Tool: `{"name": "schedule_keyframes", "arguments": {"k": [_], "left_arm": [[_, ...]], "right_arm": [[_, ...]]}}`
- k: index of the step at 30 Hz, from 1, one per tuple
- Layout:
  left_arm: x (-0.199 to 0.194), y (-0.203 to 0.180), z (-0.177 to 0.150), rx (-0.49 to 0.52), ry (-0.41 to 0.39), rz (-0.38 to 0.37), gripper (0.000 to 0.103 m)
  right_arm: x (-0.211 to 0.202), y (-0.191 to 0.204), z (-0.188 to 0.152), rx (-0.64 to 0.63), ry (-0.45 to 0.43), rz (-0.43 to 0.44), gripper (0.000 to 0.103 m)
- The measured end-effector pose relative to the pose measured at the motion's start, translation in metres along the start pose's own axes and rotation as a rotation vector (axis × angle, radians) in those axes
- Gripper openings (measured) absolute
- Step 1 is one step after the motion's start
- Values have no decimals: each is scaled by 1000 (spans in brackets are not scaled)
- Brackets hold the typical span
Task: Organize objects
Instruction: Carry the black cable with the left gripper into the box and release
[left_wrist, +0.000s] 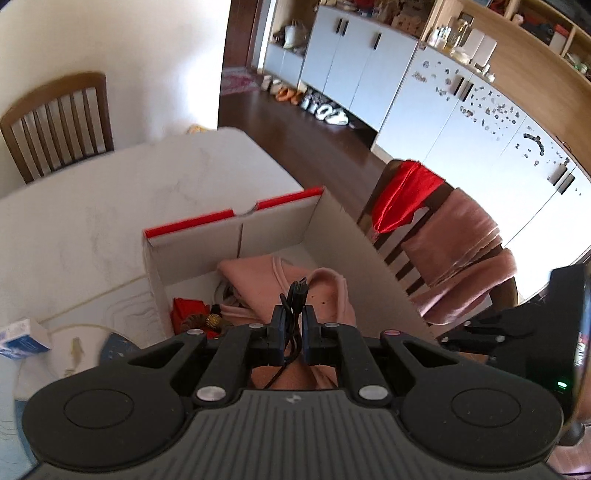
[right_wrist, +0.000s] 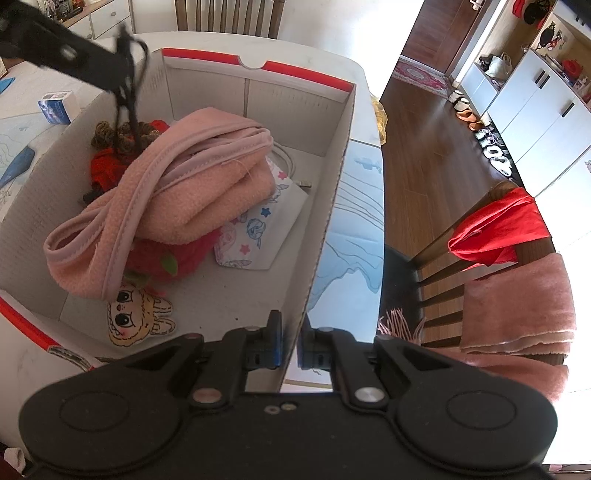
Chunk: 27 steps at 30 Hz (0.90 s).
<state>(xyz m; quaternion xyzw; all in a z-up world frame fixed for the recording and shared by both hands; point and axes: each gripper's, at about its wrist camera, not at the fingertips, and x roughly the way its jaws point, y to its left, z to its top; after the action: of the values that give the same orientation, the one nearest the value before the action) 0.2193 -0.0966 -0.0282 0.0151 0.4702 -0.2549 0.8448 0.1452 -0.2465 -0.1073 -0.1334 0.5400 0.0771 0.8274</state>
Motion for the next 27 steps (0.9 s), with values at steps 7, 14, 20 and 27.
{"name": "schedule_keyframes", "arguments": {"k": [7, 14, 20, 27], "left_arm": [[29, 8, 4, -7, 23, 52, 8], [56, 13, 2, -20, 92, 56, 8], [59, 14, -3, -24, 101, 53, 8], [49, 14, -8, -4, 81, 65, 13]], "right_arm": [[0, 0, 0, 2, -1, 1, 7], [-1, -1, 0, 8, -3, 1, 7], [0, -1, 0, 10, -2, 1, 7], [-2, 0, 0, 10, -2, -2, 8]]}}
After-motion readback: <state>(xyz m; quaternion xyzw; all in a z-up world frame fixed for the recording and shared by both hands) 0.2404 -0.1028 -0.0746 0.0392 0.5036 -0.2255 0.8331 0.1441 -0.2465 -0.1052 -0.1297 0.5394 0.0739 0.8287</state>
